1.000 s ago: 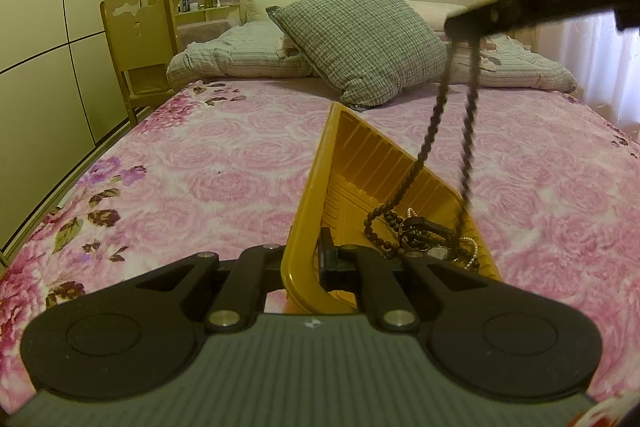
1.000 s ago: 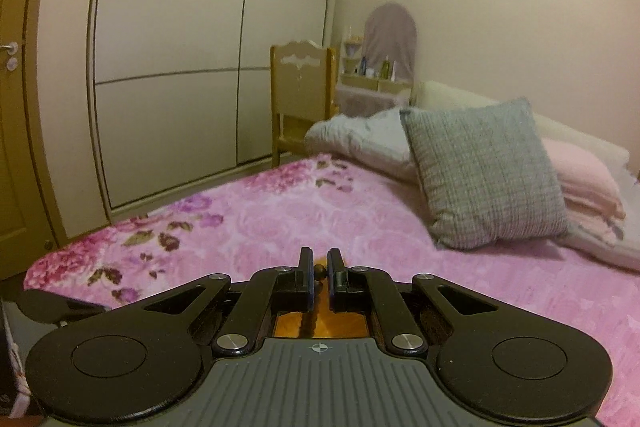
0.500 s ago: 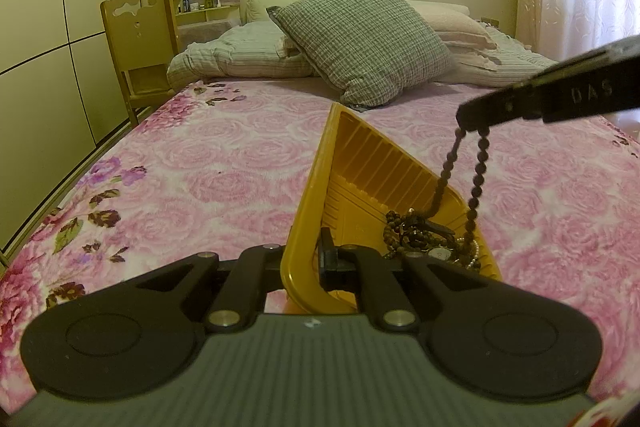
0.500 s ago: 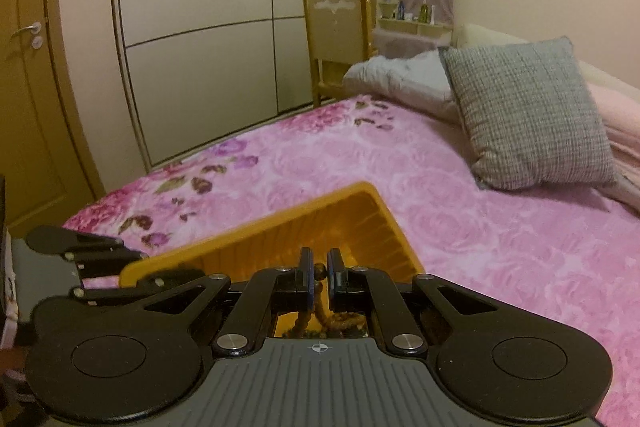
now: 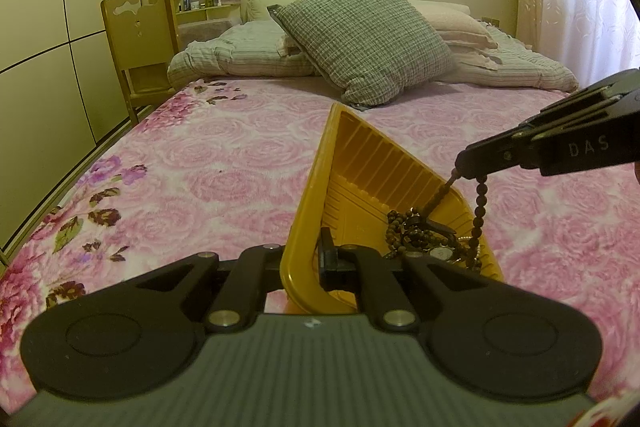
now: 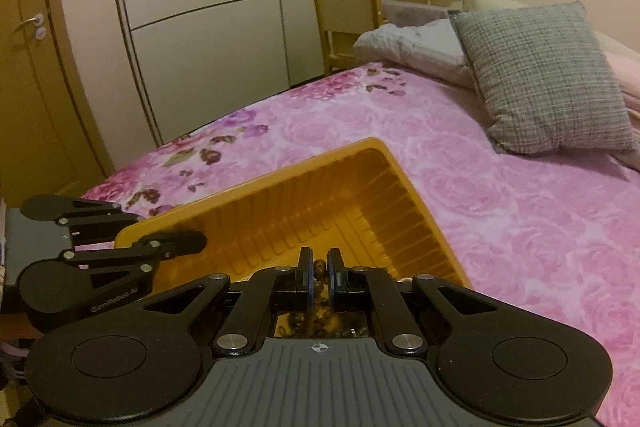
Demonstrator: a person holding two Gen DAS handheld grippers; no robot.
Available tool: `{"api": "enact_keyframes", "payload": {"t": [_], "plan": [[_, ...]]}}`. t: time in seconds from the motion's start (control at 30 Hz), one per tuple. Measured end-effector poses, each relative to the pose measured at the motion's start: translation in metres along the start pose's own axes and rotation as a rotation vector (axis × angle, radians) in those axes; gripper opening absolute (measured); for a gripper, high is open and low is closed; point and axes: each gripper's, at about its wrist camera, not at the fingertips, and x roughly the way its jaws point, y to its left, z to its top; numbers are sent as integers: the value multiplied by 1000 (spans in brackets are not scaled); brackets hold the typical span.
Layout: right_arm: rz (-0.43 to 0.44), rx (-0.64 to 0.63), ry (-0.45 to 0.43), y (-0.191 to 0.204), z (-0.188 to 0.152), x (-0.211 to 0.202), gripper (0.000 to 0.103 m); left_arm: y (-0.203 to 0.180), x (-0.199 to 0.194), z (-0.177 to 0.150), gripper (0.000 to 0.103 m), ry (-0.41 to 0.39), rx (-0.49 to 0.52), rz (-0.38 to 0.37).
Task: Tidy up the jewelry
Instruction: 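Lift the bead bracelet and lower it into the orange tray, open right gripper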
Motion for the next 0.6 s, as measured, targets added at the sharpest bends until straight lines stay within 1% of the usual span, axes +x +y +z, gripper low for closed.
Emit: {"api": "enact_keyframes", "payload": {"t": [0.3,0.47,0.57,0.6], "plan": [[-4,-1,-25,2,2,0,7,1,0,0,6,0,-2,0],[-29,31,-54,-2,3,-4,9,1,0,0,6,1,-2,0],[-48,51,-72,-6,2,-9,17,1,1,-1,6,2,-5,1],[-55,58,-78,-8,1,-11,25,2,1,-1,6,2,-6,1]]}}
